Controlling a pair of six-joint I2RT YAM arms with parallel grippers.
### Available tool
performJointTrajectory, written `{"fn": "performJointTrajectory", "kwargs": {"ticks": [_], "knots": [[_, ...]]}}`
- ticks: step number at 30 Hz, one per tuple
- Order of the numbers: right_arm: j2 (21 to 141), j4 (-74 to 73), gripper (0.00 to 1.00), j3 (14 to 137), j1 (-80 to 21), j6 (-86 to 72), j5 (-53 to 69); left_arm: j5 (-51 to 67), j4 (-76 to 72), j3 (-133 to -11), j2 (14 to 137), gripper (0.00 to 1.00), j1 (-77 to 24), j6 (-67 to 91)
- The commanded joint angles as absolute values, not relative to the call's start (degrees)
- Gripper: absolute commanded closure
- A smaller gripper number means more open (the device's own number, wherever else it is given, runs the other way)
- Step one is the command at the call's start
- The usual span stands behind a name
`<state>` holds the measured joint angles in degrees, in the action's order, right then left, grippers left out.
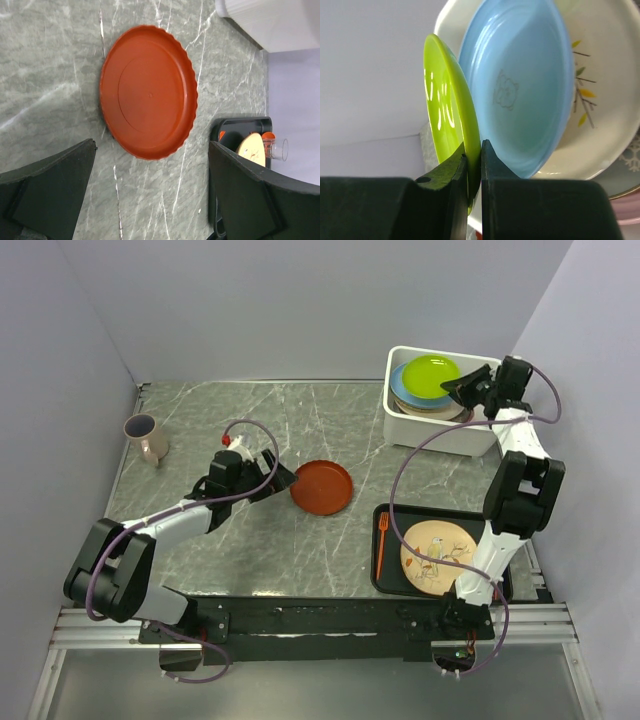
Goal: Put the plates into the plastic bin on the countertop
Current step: Place the plate in the plastic bin.
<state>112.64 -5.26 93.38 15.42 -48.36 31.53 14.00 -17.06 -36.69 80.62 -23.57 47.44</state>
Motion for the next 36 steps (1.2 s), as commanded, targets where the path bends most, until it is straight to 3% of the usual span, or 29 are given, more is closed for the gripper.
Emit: {"fn": "performJointTrajectory", "kwargs": {"ticks": [1,4,12,19,31,36], "knots": [[113.12,-6.24,0.83,95.63,15.73,-46.85,29.36,14.24,-16.61,-36.56,80.59,0.01,-24.26,46.23],[113.03,-6.76,0.7,95.27,15.73,-46.41,28.65,14.59,-17.05,-36.39,81.47,0.01,-24.43,46.23],[112.33,-10.81,0.5,97.21,15.73,-43.16,25.67,14.33,-16.44,-37.18,83.05,0.01,-25.14,46.14],[108.64,-13.98,0.25,96.51,15.65,-40.34,20.57,13.1,-14.42,-39.11,86.31,0.02,-25.75,45.0],[102.49,-12.92,0.04,90.98,15.38,-39.9,17.84,9.4,-10.46,-41.13,85.78,0.07,-25.84,42.01],[97.31,-11.43,0.02,87.02,15.29,-39.9,16.97,10.46,-11.95,-41.66,88.06,0.24,-25.93,41.84]]}}
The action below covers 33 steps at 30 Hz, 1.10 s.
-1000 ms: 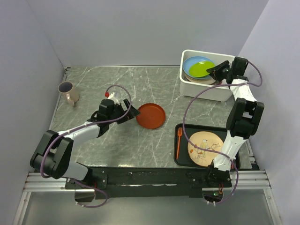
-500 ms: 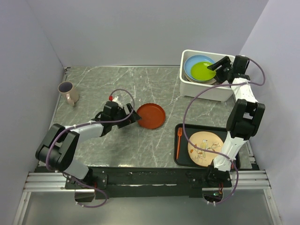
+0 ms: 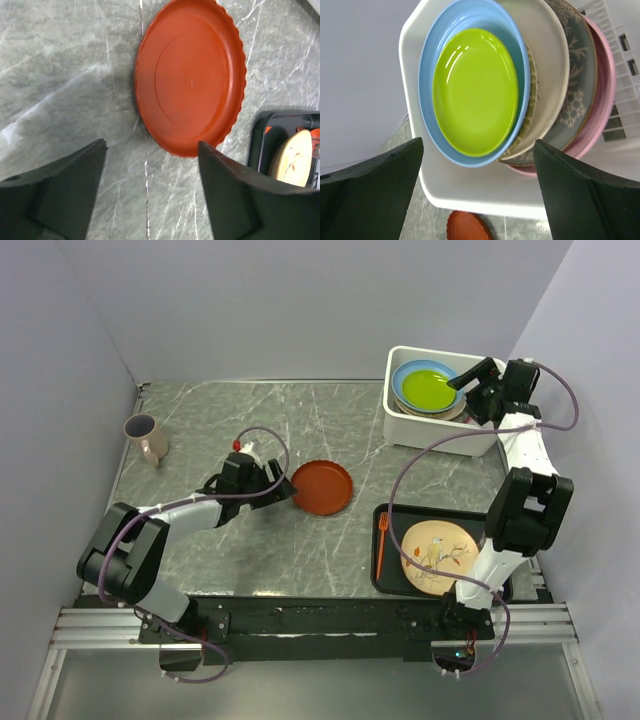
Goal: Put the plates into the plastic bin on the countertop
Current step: Place the plate in the plastic bin, then pick up the plate at the center of the board.
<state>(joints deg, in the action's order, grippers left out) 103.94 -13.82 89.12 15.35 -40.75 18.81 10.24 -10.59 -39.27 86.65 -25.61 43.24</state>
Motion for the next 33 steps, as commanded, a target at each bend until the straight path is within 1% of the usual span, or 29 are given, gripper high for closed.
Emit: {"fn": "performJointTrajectory", "kwargs": {"ticks": [1,2,5,10,13,14,16,18,21,22,24,25,27,28,29,33], "knots": [[96.51,-11.08,0.02,86.58,15.29,-39.9,16.96,10.2,-12.04,-42.01,88.41,0.26,-26.1,41.66],[95.72,-10.9,0.01,86.05,15.29,-39.9,17.05,10.11,-12.04,-42.27,88.77,0.32,-26.19,41.57],[91.94,-9.76,0.01,83.24,15.29,-40.25,17.49,9.49,-11.78,-43.68,90.7,0.39,-26.37,41.13],[83.51,-6.77,0.01,74.54,14.07,-40.61,19.6,8.35,-11.25,-47.01,95.0,0.42,-26.81,39.9],[78.94,-5.36,0.01,69.0,12.14,-39.82,19.87,8.44,-10.99,-48.86,97.82,0.48,-27.16,39.55],[77.36,-5.19,0.01,67.34,10.13,-38.94,19.25,8.18,-10.64,-49.3,99.04,0.5,-27.33,39.46],[76.21,-6.84,0.01,66.45,8.1,-37.97,18.55,7.47,-9.94,-50.8,100.28,0.55,-27.77,39.02],[74.28,-6.59,0.0,64.0,5.28,-37.44,17.76,6.24,-8.79,-51.67,101.5,0.57,-28.04,38.85],[71.99,-5.8,0.0,60.56,2.73,-37.53,17.31,4.4,-7.56,-52.55,102.74,0.63,-28.65,38.76],[71.37,-5.28,0.0,59.6,2.29,-37.79,17.4,3.7,-7.12,-52.82,103.01,0.68,-28.83,38.67],[70.14,-4.75,0.0,57.58,1.15,-37.97,17.49,1.76,-5.89,-53.52,103.88,0.73,-29.26,38.58],[69.79,-4.75,0.0,56.96,0.88,-37.97,17.58,1.24,-5.54,-53.7,104.15,0.79,-29.44,38.76],[68.82,-4.49,0.0,55.29,0.27,-38.06,17.67,0.88,-5.1,-54.05,104.94,0.88,-29.71,38.93],[68.56,-4.22,0.0,54.59,0.26,-38.23,17.75,0.7,-4.92,-54.23,105.12,0.97,-29.79,39.02],[68.03,-4.31,0.0,53.62,0.26,-38.23,17.93,0.53,-4.75,-54.58,105.55,0.99,-29.88,39.2],[67.32,-3.69,0.0,51.33,-1.23,-38.23,18.02,0.18,-4.13,-55.11,105.91,0.99,-30.41,39.55]]}}
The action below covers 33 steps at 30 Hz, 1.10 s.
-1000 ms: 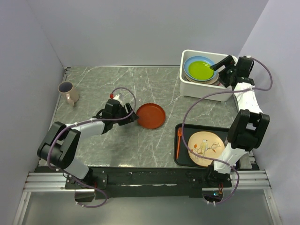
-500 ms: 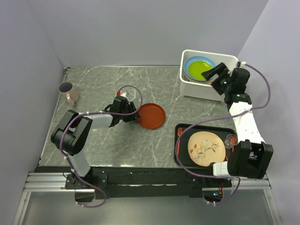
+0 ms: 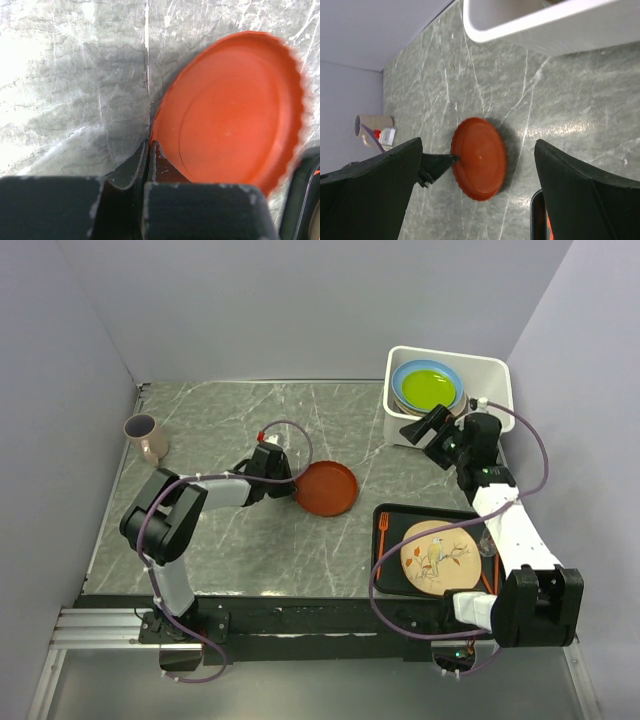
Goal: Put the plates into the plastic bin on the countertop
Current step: Pick up the plate at the center of the board, then place the plate in the plastic bin.
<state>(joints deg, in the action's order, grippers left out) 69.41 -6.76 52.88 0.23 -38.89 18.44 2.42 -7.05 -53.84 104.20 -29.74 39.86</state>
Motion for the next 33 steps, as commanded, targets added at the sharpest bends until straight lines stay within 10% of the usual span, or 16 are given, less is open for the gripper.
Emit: {"fn": "performJointTrajectory", "kwargs": {"ticks": [1,33], "knots": [[67.5,-3.6,0.0,51.15,-1.67,-38.23,18.28,0.18,-3.87,-55.19,105.91,0.99,-30.41,39.64],[83.31,9.05,0.12,44.56,-17.49,-41.48,23.82,7.56,-5.89,-51.6,88.24,0.99,-32.17,43.5]]}}
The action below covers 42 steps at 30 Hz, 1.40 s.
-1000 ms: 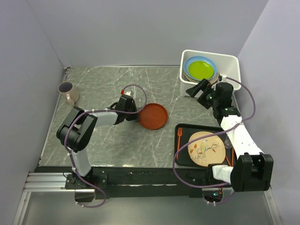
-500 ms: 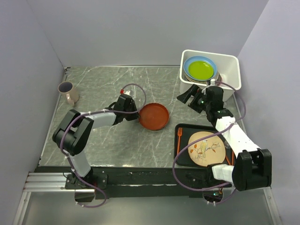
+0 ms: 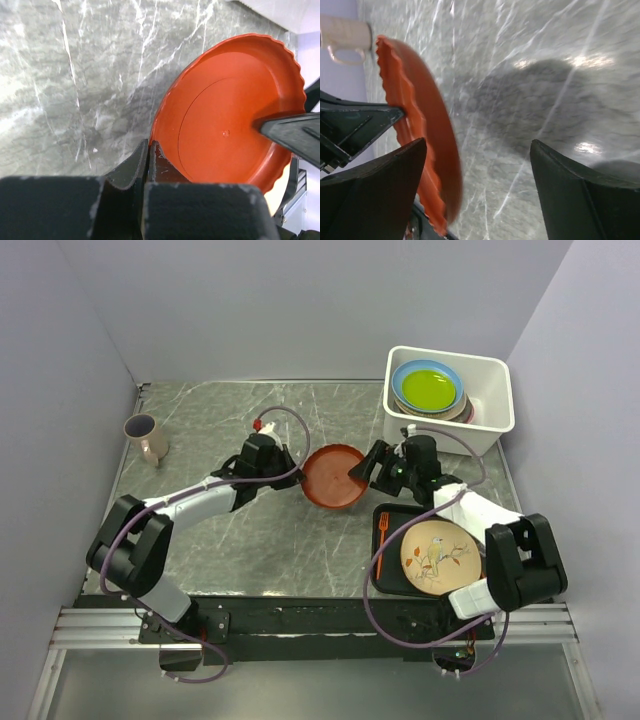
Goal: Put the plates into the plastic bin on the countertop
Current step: Place the plate in the plastic bin.
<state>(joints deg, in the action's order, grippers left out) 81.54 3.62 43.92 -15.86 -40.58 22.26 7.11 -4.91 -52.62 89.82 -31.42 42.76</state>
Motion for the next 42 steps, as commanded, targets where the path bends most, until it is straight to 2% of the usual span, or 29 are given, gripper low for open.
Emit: {"fn": "performJointTrajectory", "kwargs": {"ticks": [1,4,5,7,8,10,11,14,18,21,24,25,28,34,42], "knots": [[83.67,9.49,0.14,44.39,-18.01,-41.57,24.43,7.56,-6.06,-51.5,88.24,0.99,-32.34,43.42],[84.02,10.72,0.26,44.03,-18.37,-42.1,25.13,7.03,-5.72,-51.33,87.98,0.99,-32.52,43.24],[84.11,11.07,0.35,43.86,-18.46,-42.36,25.14,6.86,-5.63,-51.24,87.89,0.99,-32.52,43.33],[83.67,11.34,0.45,43.51,-18.37,-42.45,25.22,6.42,-5.28,-51.33,87.54,0.99,-32.52,43.07],[83.58,11.42,0.58,43.42,-18.37,-42.71,25.05,6.24,-5.1,-51.33,87.45,0.99,-32.61,43.07],[83.06,11.6,0.71,42.98,-18.37,-42.8,24.96,6.07,-5.1,-51.24,87.28,0.99,-32.52,42.98],[82.97,11.6,0.8,42.98,-18.37,-42.8,25.05,6.06,-5.01,-51.33,87.28,0.99,-32.52,42.89],[82.79,11.87,0.93,42.89,-18.46,-42.89,25.14,6.06,-4.66,-51.33,87.28,0.99,-32.52,42.63],[82.88,12.3,1.0,42.63,-18.55,-42.89,25.4,4.75,-3.61,-51.59,86.93,0.96,-32.78,41.66],[82.88,12.22,1.0,42.63,-18.63,-42.8,25.31,3.87,-3.6,-51.15,86.13,0.82,-32.78,41.31],[82.88,11.95,1.0,42.8,-18.72,-42.8,25.05,4.04,-3.69,-50.98,85.61,0.54,-32.78,40.78],[82.88,11.78,1.0,42.89,-18.63,-42.63,25.05,4.04,-3.52,-51.06,85.61,0.42,-32.87,40.69],[82.97,11.17,1.0,43.33,-18.72,-42.37,24.79,3.61,-3.25,-51.15,85.61,0.25,-32.87,40.61],[82.88,10.2,1.0,44.03,-18.63,-42.1,24.08,2.29,-4.04,-49.83,83.85,0.09,-32.87,40.69],[83.85,7.13,1.0,47.72,-17.67,-40.7,23.03,0.35,-5.27,-46.94,78.67,0.05,-32.87,40.96]]}}
